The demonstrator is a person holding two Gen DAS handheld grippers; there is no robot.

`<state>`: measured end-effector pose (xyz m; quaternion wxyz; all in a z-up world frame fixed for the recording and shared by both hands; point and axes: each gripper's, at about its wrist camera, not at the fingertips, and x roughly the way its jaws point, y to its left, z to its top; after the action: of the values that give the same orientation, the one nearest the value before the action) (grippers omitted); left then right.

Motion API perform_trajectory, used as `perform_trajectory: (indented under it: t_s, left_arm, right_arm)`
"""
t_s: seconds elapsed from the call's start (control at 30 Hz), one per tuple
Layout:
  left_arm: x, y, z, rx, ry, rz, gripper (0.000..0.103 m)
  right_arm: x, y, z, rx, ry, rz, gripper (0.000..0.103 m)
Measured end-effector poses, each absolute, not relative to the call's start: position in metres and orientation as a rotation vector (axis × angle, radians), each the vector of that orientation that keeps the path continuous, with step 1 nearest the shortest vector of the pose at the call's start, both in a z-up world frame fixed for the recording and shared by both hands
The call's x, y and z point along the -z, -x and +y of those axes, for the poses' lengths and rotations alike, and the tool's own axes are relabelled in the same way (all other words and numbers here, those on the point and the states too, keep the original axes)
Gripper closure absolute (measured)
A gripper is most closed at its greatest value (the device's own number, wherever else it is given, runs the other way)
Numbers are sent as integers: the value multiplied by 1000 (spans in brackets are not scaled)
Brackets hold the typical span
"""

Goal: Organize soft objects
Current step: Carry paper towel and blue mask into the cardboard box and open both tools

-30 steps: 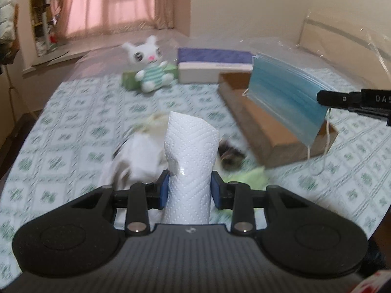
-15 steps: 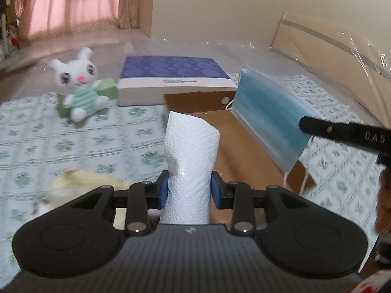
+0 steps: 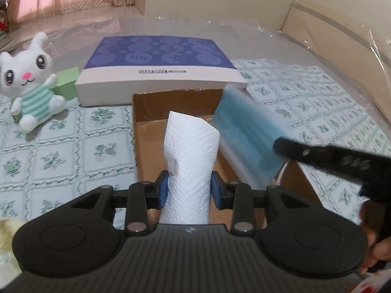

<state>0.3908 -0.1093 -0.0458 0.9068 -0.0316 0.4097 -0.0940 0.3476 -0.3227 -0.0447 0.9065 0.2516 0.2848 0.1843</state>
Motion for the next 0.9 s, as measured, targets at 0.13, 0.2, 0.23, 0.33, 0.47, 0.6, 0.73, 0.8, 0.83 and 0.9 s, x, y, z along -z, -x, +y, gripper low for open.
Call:
perform_trajectory:
  t_s: [0.13,0.2,0.23,0.33,0.47,0.6,0.73,0.8,0.83,0.9]
  left_arm:
    - [60,-407,-114,190,56,880,70]
    - [64,-410,-116,187,45,884,68]
    - [66,-412,-116,185,43,884,65]
    - [70,-417,-116,186,54,890,62]
    - [70,-417,-117,187,42,874,53]
    - [69,-415,-117,191,38,873,48]
    - [65,-410,-117,197,24,864,42]
    - [63,-406,-117,198,15,860,42]
    - [62,-403,-117,199,13,859,42]
    - [59,-397,-114,207,16,858,42]
  right_arm:
    - [69,-378,-319,-278,-443,731,78]
    - [73,-378,-317,-266,-410,740,49]
    - [73,-376,-316,-268,-391,730,42]
    - [71,-368,-312,-258,-337,703,42]
    - [70,-359,-310,-253,-296,705,42]
    - [69,-363,-309,-253,-283,708,42]
    - [65,-357,-308,-252,-249,705,42]
    - [62,-351,-309,-251,-240,702,42]
    - [61,-348,-309,-252,-241,699,42]
    - [59,-342,-311,-248,-241,702,42]
